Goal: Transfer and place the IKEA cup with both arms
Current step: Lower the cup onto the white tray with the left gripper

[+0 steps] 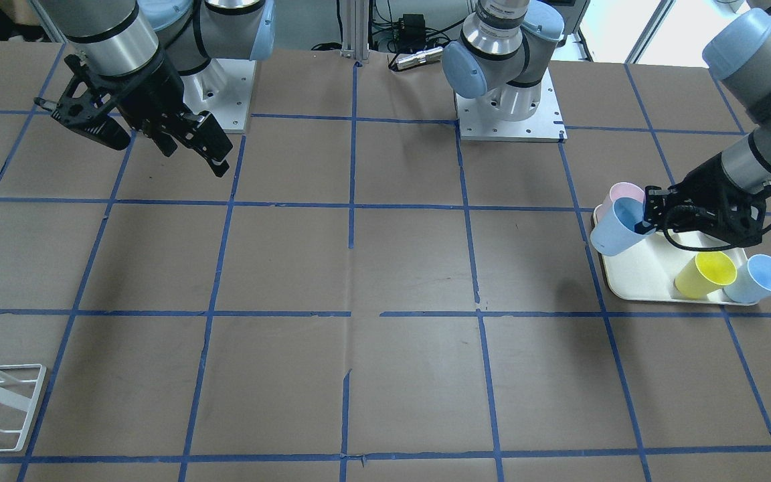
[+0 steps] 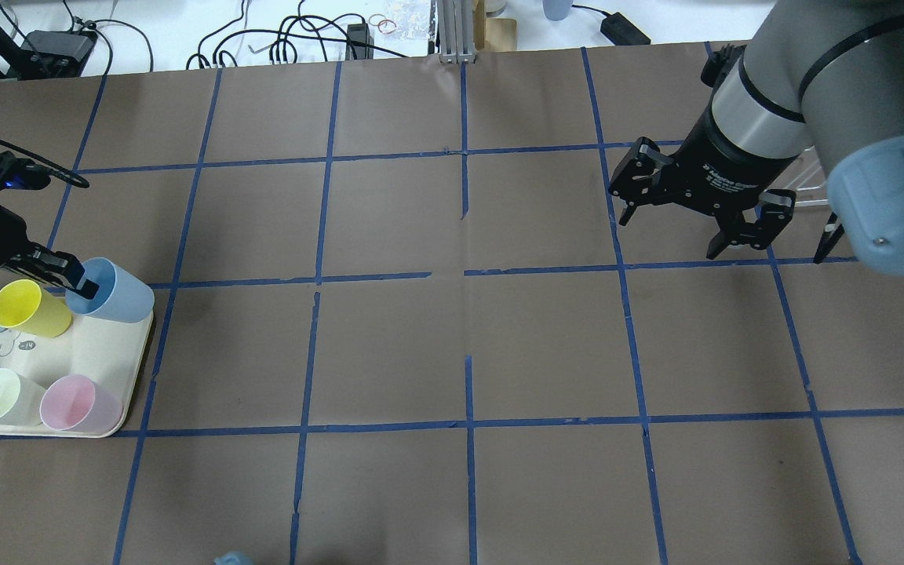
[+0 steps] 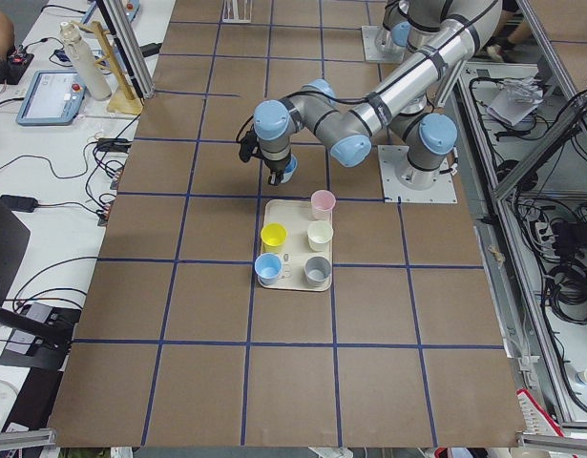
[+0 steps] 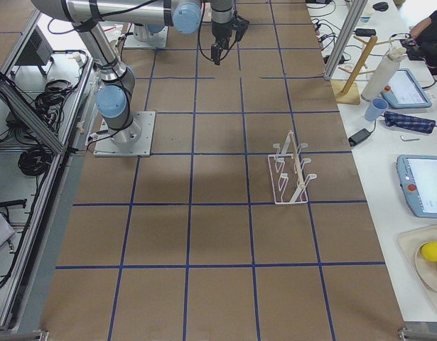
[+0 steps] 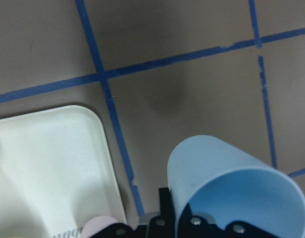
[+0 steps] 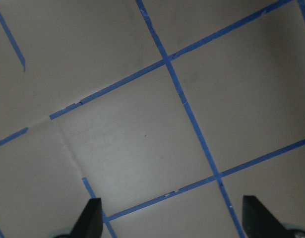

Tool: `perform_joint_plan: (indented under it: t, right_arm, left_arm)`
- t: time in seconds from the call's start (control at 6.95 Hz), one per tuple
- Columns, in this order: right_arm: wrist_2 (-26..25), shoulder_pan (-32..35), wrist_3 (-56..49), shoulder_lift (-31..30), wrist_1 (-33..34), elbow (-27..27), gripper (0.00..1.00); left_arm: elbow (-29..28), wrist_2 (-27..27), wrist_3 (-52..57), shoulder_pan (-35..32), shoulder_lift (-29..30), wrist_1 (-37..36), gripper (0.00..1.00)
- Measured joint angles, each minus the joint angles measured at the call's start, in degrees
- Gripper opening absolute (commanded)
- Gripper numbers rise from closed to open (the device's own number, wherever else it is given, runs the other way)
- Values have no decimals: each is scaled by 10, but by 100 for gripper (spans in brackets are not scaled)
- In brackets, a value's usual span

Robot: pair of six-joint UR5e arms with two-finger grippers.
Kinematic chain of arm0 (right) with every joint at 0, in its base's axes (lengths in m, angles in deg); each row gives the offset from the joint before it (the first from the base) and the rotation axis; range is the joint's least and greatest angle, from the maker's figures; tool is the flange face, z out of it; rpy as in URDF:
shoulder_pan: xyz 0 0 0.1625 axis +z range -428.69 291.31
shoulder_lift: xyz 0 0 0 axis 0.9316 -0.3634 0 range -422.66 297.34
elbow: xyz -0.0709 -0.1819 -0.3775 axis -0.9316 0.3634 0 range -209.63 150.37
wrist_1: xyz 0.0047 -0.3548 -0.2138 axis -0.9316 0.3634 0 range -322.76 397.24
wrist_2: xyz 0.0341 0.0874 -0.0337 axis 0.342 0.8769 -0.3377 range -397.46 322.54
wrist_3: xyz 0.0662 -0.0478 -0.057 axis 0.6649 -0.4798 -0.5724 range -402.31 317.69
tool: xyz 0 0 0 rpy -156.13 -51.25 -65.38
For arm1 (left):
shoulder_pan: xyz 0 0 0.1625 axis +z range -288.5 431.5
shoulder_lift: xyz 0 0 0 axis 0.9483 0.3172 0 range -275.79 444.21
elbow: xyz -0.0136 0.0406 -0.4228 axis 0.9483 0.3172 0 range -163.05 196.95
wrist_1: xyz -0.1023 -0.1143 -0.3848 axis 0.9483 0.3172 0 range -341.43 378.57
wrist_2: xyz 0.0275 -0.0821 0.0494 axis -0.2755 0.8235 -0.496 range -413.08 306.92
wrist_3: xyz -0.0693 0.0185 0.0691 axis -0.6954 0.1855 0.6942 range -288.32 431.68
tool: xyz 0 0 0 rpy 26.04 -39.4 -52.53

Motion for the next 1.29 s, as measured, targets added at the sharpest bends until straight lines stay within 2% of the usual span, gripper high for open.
perform_joint_plan:
  t: [0.14, 0.43, 0.86, 1.29]
  right_arm:
    - [-27, 0, -55, -7, -10, 3, 100]
    - [-40, -5, -98, -12, -23, 9, 100]
    - [-1, -24, -104, -13, -34, 14, 100]
    - [0, -26, -103, -12, -42, 11, 100]
  left_arm:
    - [-1, -1, 22, 12, 24, -32, 0]
    - [0, -3, 50, 28, 62, -70, 0]
    - [1, -7, 54, 33, 85, -76, 0]
    - [0, -24, 55, 33, 93, -76, 0]
